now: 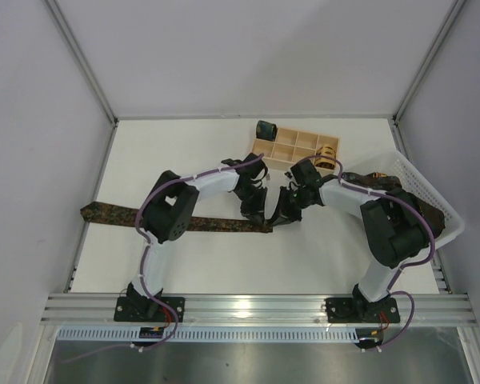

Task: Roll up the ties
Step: Roll the tie

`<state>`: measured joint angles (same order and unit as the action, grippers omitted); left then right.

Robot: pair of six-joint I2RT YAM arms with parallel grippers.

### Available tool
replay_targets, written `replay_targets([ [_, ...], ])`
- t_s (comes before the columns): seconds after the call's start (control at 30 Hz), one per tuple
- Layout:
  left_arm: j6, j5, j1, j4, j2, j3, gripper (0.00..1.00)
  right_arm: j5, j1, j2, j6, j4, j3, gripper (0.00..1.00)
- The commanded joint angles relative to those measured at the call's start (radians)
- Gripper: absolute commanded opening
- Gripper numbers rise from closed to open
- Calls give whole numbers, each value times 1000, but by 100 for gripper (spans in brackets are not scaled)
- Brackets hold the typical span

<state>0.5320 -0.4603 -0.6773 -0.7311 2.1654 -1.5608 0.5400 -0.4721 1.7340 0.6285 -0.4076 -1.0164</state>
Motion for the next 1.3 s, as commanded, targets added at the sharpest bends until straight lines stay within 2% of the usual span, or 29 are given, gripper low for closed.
replay_targets([
  [0.0,-6,49,7,-2,-62,28,2,2,-3,9,8,41,-42,0],
  [0.27,-15,74,22,-18,-116,54,8,-11,-3,-24,13,32,-42,0],
  [0.67,-26,181,67,-14,-260,165,3,2,-7,-4,4,27,-59,0],
  [0.97,-32,118,90,13,-167,208,1,-11,-46,110,-49,-34,-178,0],
  [1.27,-35,121,90,16,-162,211,1,-17,-68,196,-72,-33,-244,0],
])
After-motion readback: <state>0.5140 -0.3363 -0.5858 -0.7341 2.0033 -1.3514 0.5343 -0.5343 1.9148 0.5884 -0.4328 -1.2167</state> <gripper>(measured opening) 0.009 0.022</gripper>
